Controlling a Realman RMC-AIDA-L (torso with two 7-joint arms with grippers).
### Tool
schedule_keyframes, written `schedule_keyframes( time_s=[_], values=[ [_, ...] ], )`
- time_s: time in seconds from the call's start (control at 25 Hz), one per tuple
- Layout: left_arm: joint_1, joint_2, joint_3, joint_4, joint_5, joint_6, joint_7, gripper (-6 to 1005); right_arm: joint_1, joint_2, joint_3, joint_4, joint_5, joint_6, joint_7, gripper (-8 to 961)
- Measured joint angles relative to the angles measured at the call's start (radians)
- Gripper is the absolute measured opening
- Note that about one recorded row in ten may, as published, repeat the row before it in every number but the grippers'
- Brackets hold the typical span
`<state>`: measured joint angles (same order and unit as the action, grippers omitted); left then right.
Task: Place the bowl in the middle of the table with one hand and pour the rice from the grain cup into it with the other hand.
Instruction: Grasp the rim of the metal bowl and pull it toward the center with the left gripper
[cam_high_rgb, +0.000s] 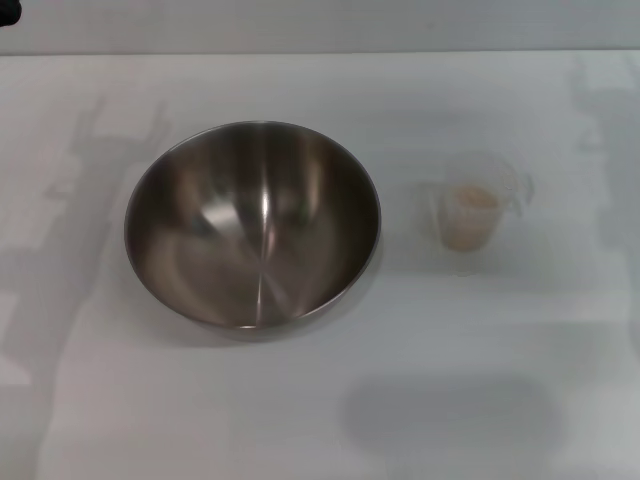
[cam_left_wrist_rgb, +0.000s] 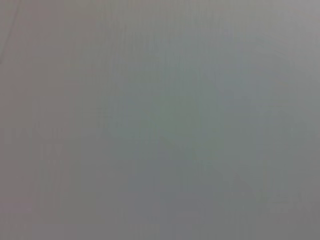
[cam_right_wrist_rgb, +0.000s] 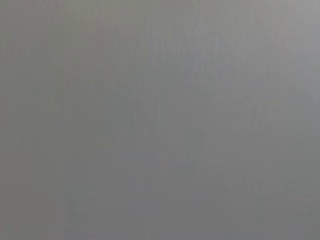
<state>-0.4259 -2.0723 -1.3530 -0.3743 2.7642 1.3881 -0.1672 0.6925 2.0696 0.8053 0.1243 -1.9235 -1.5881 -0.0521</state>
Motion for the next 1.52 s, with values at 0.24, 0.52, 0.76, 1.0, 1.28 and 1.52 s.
schedule_keyframes(
  time_s=[0.24, 0.52, 0.76, 1.0, 1.28, 1.52],
  values=[
    [-0.001, 0.0, 0.0, 0.0, 0.0, 0.0, 0.0, 815, 0.003, 0.0, 0.0, 0.0, 0.0, 0.001, 0.0, 654],
    [-0.002, 0.0, -0.013, -0.024, 0.0, -0.045, -0.002, 814, 0.004, 0.0, 0.0, 0.0, 0.0, 0.002, 0.0, 653],
    [0.069, 0.018, -0.17, -0.351, 0.008, -0.544, -0.094, 814, 0.003, 0.0, 0.0, -0.004, 0.0, 0.003, 0.0, 653],
    [0.151, 0.066, -0.239, -0.755, 0.01, -1.156, -0.145, 814, 0.0, 0.0, 0.0, -0.006, 0.0, 0.005, 0.0, 654],
    [0.183, 0.072, -0.334, -1.214, -0.021, -1.948, -0.03, 813, 0.009, 0.0, 0.0, -0.011, 0.001, 0.006, 0.0, 654],
    [0.15, 0.018, -0.479, -1.416, -0.185, -2.445, 0.273, 813, 0.014, 0.0, 0.0, -0.013, 0.002, 0.006, 0.0, 654]
  ],
)
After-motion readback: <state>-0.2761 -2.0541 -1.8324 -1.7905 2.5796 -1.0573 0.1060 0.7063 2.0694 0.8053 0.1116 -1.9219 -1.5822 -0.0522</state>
